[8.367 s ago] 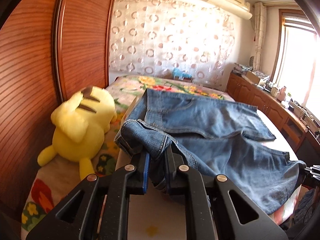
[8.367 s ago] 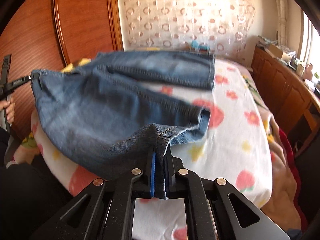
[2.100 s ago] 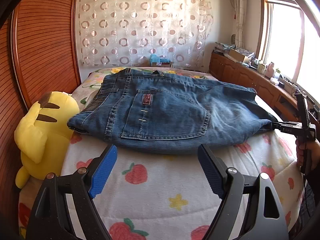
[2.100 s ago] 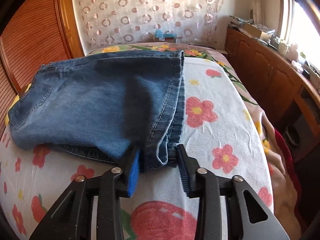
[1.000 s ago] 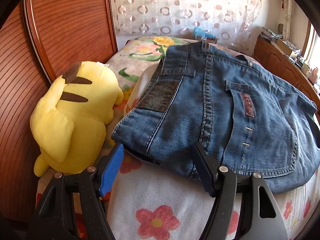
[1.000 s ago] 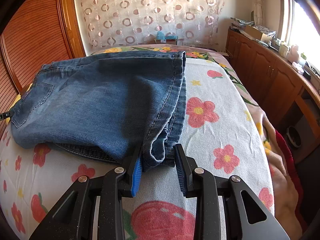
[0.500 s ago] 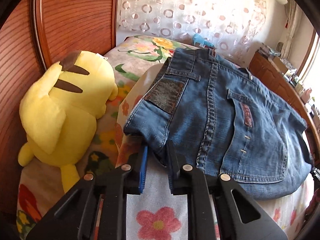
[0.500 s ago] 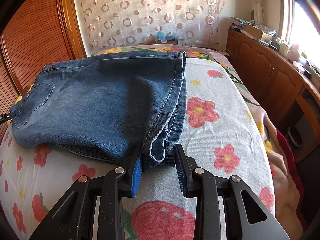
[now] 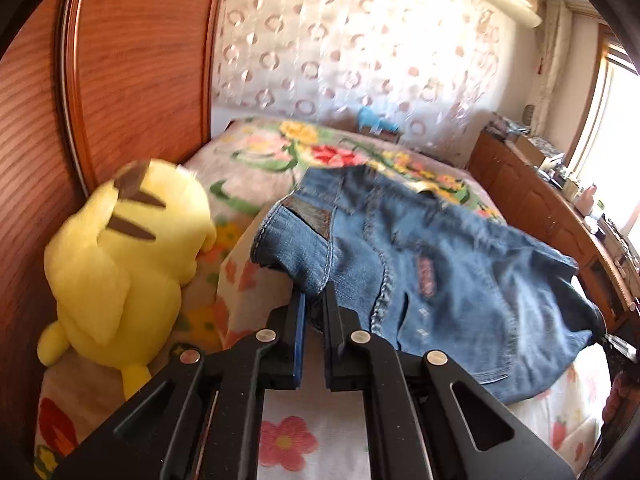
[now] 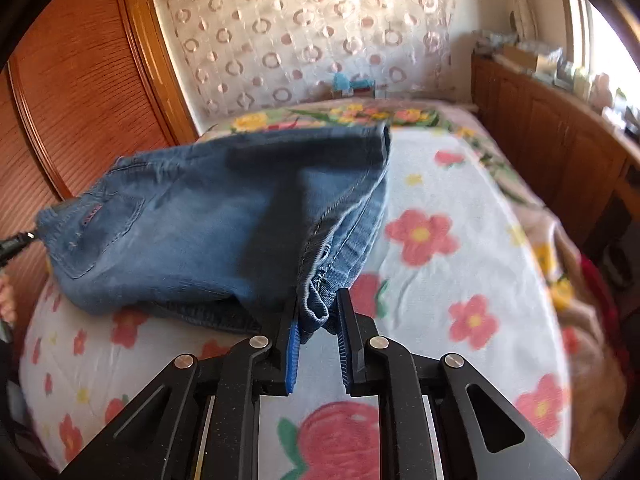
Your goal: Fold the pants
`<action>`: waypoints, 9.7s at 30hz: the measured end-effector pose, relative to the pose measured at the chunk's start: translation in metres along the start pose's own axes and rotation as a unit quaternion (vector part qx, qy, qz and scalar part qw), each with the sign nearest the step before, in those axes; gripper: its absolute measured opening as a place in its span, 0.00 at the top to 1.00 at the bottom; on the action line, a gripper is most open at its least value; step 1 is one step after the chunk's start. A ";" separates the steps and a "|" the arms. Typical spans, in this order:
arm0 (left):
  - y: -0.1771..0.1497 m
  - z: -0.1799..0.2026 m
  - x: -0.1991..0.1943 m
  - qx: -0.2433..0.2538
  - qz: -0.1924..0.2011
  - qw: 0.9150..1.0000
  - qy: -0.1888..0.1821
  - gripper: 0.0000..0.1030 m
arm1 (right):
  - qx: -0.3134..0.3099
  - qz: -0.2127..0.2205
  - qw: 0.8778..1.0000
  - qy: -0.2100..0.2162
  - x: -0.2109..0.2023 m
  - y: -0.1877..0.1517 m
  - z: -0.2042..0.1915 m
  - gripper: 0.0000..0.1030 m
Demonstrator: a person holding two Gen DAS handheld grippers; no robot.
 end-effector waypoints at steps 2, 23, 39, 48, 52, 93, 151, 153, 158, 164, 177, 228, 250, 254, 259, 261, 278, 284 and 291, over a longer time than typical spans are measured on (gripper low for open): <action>0.007 0.007 -0.013 0.005 0.017 1.000 -0.004 0.93 | 0.004 0.014 1.000 -0.001 -0.011 0.009 0.004 0.85; -0.071 0.028 -0.154 0.011 0.055 0.995 -0.084 0.93 | -0.002 0.097 0.995 -0.008 -0.173 -0.033 0.029 0.85; -0.148 0.006 -0.130 0.038 -0.042 0.998 -0.039 0.91 | 0.034 0.033 0.999 -0.005 -0.150 -0.068 0.055 0.84; -0.147 0.018 -0.142 0.080 -0.022 0.996 -0.030 0.57 | 0.043 0.019 0.999 -0.007 -0.153 -0.078 0.040 0.83; -0.151 0.031 -0.135 0.089 -0.033 0.994 -0.049 0.43 | 0.048 0.015 0.999 -0.007 -0.153 -0.080 0.039 0.83; -0.193 0.089 -0.080 0.140 -0.059 0.987 -0.055 0.20 | 0.002 0.007 0.999 -0.032 -0.168 -0.078 0.024 0.73; -0.180 0.090 -0.106 0.104 -0.056 0.989 -0.093 0.20 | -0.038 0.011 0.999 -0.030 -0.147 -0.043 0.020 0.92; -0.179 0.088 -0.107 0.100 -0.055 0.989 -0.094 0.20 | -0.050 0.034 0.998 -0.018 -0.160 -0.032 0.012 0.93; -0.175 0.085 -0.111 0.099 -0.048 0.989 -0.097 0.20 | -0.085 0.076 0.993 0.029 -0.180 0.012 -0.025 0.93; -0.167 0.079 -0.121 0.096 -0.035 0.990 -0.093 0.20 | -0.145 0.108 0.978 0.102 -0.183 0.058 -0.094 0.93; -0.161 0.060 -0.127 0.084 -0.028 0.993 -0.082 0.20 | -0.198 0.090 0.958 0.184 -0.143 0.097 -0.161 0.75; -0.153 0.204 -0.111 0.176 -0.049 0.963 -0.200 0.95 | -0.083 -0.027 0.990 0.114 -0.115 -0.004 -0.099 0.98; -0.112 0.068 -0.177 0.072 0.008 0.984 -0.160 0.96 | -0.223 0.134 0.943 0.209 -0.178 0.157 -0.255 0.99; -0.118 0.044 -0.166 0.055 -0.004 0.988 -0.141 0.96 | -0.247 0.120 0.939 0.206 -0.148 0.165 -0.276 0.99; -0.131 0.033 -0.148 0.057 -0.027 0.991 -0.122 0.96 | -0.253 0.094 0.942 0.199 -0.111 0.179 -0.293 0.99; -0.135 0.030 -0.144 0.056 -0.032 0.991 -0.116 0.95 | -0.254 0.086 0.943 0.197 -0.104 0.186 -0.301 0.99; -0.133 0.017 -0.142 0.040 -0.019 0.994 -0.104 0.54 | -0.257 0.049 0.943 0.206 -0.089 0.190 -0.319 0.45; -0.131 0.031 -0.121 0.055 -0.028 0.992 -0.106 0.54 | -0.244 0.056 0.946 0.205 -0.098 0.190 -0.298 0.44; -0.130 0.027 -0.090 0.063 -0.053 0.993 -0.086 0.54 | -0.233 0.047 0.956 0.172 -0.115 0.165 -0.249 0.44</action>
Point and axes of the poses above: each gripper's, at about its wrist camera, not at the fingertips, and x roughly the way its jaws point, z to its right, y to its top, the point moved 5 cm from there along x, roughly the way its jaws point, and after that the axes turned 6 degrees about -x, right-handed, at the moved point
